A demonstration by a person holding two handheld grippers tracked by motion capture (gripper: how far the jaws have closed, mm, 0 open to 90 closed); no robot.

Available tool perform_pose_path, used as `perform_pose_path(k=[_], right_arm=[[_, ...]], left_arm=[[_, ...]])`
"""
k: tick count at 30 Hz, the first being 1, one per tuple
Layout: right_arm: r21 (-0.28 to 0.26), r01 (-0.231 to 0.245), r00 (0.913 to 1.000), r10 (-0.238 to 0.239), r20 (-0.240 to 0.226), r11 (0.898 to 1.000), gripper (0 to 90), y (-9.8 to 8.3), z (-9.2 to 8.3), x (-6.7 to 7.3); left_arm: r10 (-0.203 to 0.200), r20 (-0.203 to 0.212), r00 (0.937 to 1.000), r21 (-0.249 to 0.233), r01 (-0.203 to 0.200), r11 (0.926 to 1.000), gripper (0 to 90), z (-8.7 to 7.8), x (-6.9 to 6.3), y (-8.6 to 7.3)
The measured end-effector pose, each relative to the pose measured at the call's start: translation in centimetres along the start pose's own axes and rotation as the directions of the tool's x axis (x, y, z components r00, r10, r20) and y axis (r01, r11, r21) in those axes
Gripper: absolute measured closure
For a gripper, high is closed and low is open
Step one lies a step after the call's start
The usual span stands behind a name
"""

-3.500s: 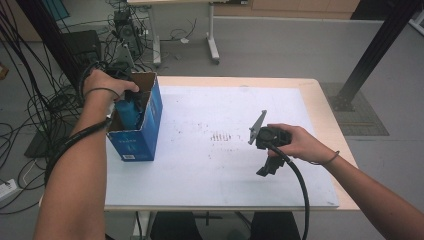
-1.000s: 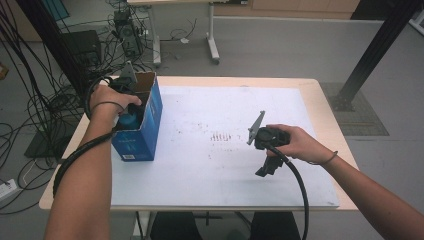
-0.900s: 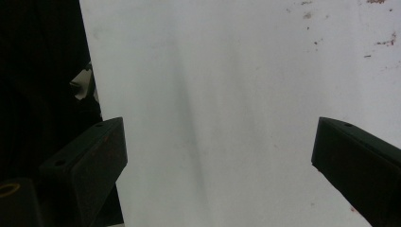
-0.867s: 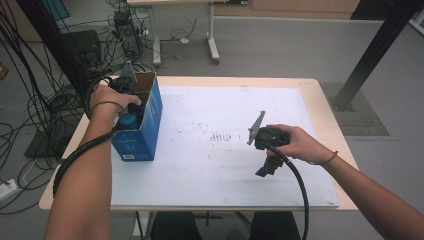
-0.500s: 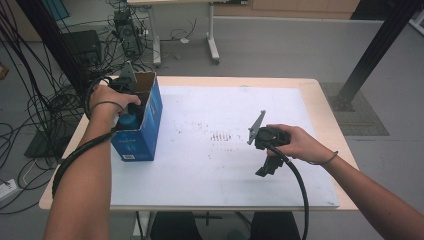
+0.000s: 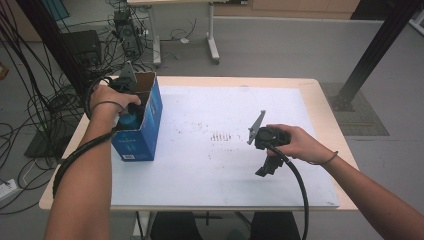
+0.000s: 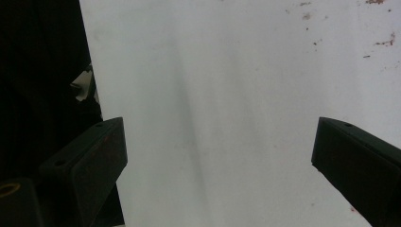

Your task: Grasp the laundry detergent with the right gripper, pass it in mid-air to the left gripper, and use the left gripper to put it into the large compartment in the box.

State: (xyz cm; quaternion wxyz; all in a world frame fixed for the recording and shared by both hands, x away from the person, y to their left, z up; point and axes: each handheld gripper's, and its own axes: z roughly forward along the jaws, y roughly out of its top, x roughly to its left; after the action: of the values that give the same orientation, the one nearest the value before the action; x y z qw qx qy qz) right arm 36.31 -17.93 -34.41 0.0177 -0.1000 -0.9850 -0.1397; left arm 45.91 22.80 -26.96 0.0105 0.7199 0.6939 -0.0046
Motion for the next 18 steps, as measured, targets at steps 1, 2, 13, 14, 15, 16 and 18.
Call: perform_pose_path(k=[1,2,13,14,15,16,18], right_arm=[[-0.005,0.009,1.0,-0.009,0.0,1.0,3.8,0.04,0.04,-0.04],[-0.003,0.006,1.0,-0.006,0.0,1.0,3.9,0.05,0.05,-0.01],[0.0,-0.002,1.0,0.002,0.0,1.0,3.8,0.1,-0.02,0.0],[-0.002,0.0,1.0,0.0,0.0,1.0,3.8,0.11,-0.01,0.02],[-0.002,0.0,1.0,0.0,0.001,1.0,3.8,0.11,-0.03,0.03],[-0.002,0.001,1.0,-0.001,0.001,1.0,3.8,0.12,-0.03,0.03],[0.002,-0.004,1.0,0.004,-0.002,1.0,3.8,0.12,-0.03,0.08]], left_arm=[[-0.001,0.002,1.0,0.0,0.001,1.0,37.4,0.01,0.02,-0.01],[-0.002,0.002,1.0,0.0,0.002,1.0,37.4,0.0,0.06,-0.02],[-0.008,0.009,0.9999,-0.001,0.008,1.0,37.4,-0.02,0.27,-0.1],[-0.008,0.009,0.9999,0.001,0.008,1.0,37.4,-0.03,0.27,-0.1],[-0.008,0.008,0.9999,0.001,0.008,1.0,37.4,-0.04,0.27,-0.1],[-0.008,0.009,0.9999,0.0,0.008,1.0,37.4,-0.03,0.27,-0.1],[-0.011,0.011,0.9999,0.0,0.011,0.9999,37.4,-0.03,0.28,-0.12]])
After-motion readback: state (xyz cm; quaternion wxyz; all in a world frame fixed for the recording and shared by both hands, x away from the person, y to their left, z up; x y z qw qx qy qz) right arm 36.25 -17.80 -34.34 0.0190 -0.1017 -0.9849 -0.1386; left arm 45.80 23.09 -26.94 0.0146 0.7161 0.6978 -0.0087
